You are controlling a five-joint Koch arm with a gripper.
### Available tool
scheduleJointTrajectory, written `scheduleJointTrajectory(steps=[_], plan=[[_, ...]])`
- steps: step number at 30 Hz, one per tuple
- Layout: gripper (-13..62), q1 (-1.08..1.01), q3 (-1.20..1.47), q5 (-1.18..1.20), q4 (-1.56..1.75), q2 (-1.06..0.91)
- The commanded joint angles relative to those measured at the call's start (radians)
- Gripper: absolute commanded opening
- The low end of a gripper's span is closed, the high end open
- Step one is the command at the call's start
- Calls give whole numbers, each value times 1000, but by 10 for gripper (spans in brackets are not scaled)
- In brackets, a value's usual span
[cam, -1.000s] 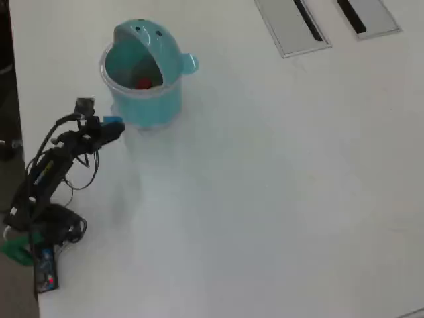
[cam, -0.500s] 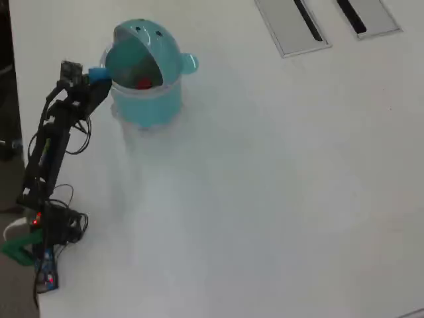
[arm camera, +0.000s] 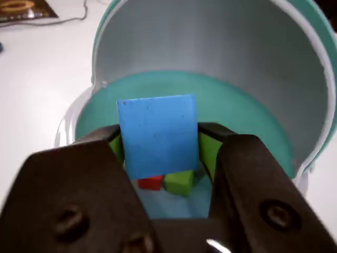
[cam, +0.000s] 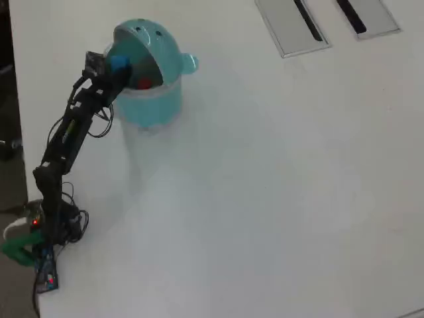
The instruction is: Grasp RGB lego blocks and put them in the bin one by one.
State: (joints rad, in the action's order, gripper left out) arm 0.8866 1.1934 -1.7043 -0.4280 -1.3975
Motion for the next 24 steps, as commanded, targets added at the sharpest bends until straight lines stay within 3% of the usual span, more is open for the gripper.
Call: scheduleJointTrajectory(steps=[1, 4, 9, 24], plan=[[109, -9, -91, -2, 132, -17], [191, -29, -101, -3, 156, 14], [247, -35, -100, -11, 164, 14], [286, -43, 118, -2, 80, -236]])
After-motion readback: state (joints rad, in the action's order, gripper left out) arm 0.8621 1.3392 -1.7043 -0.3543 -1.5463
